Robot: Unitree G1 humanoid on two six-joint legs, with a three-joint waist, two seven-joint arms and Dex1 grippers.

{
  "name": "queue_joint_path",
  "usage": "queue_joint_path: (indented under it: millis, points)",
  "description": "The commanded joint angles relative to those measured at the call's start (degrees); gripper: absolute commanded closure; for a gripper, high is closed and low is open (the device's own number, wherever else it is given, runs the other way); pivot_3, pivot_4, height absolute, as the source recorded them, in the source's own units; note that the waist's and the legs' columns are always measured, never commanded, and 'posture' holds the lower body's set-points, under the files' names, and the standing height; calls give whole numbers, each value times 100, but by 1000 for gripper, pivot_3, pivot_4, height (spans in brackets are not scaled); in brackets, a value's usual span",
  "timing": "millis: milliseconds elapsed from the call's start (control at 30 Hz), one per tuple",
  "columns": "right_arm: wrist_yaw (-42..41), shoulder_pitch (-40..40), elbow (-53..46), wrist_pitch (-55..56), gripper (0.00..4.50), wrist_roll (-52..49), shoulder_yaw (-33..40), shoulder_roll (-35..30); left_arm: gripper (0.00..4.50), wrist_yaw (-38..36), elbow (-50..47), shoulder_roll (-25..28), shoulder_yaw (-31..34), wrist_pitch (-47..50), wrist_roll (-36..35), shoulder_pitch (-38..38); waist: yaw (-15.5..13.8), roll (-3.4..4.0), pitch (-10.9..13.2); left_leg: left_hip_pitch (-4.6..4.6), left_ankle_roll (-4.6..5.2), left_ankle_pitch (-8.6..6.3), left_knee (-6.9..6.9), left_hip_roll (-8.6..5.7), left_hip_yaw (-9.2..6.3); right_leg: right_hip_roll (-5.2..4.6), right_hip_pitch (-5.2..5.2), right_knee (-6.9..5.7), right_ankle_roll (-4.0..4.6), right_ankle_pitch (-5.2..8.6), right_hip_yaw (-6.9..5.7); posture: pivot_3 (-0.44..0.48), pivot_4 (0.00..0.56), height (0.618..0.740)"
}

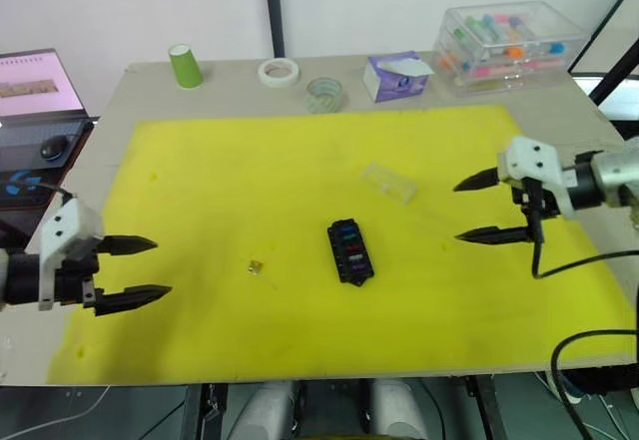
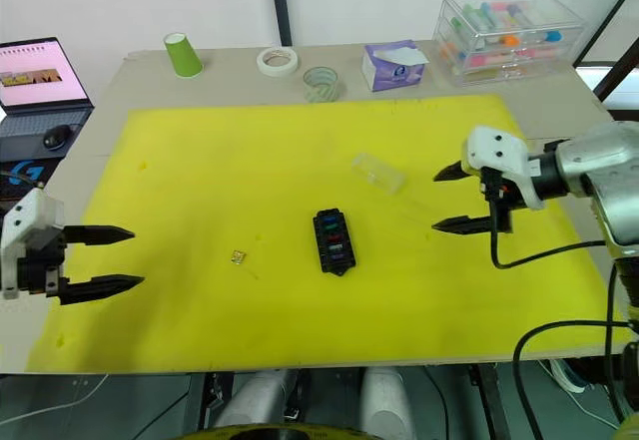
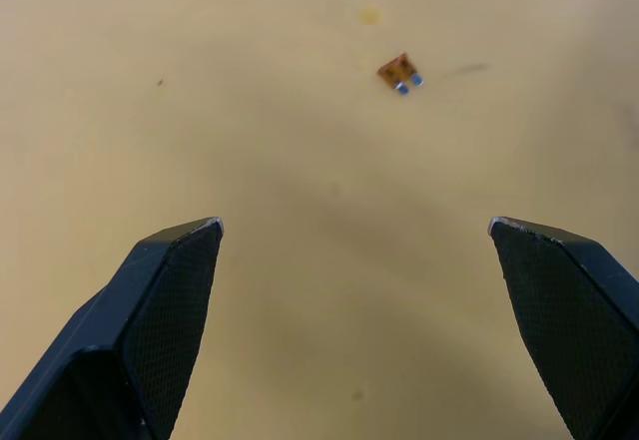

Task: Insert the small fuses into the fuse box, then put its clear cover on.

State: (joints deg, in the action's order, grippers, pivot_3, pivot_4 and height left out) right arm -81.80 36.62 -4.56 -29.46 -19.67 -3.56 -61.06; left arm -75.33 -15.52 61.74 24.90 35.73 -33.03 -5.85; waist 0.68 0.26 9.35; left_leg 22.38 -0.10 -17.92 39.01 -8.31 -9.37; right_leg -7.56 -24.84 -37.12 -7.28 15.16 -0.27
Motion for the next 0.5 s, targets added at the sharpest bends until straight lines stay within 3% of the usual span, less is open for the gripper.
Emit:
queue_joint_path:
  millis: [33, 200, 433, 500]
  points:
    - [348, 524, -901, -970, 41, -751, 29, 468, 0, 167, -242, -178, -593, 856, -697, 542, -5, 5, 3, 1, 0, 0, 0, 0, 0, 0, 0, 0, 0, 0, 1, 0, 150, 740]
    - [658, 835, -1325, -1437, 41, -825, -415, 980, 0, 648, 55, -672, -1194, 1814, -1153, 1291, -27, -11, -1, 2, 0, 0, 8, -2, -4, 0, 3, -4, -1, 0, 0, 0, 150, 740]
    - [1019, 1176, -1431, -1505, 41, -816, -767, 1612, 0, 1329, 1048, -1271, -1328, 3406, -1827, 2169, 6, -12, -1, 2, -1, 2, 14, -5, -5, 0, -4, -13, -1, -1, 1, 0, 150, 740]
    - [1105, 1202, -1399, -1471, 0, -790, -812, 1701, 638, 1489, 1357, -1419, -1300, 3689, -1907, 2313, 5, -12, -2, 2, -1, 2, 12, -6, -4, 0, -4, -11, -1, -1, 0, 0, 150, 740]
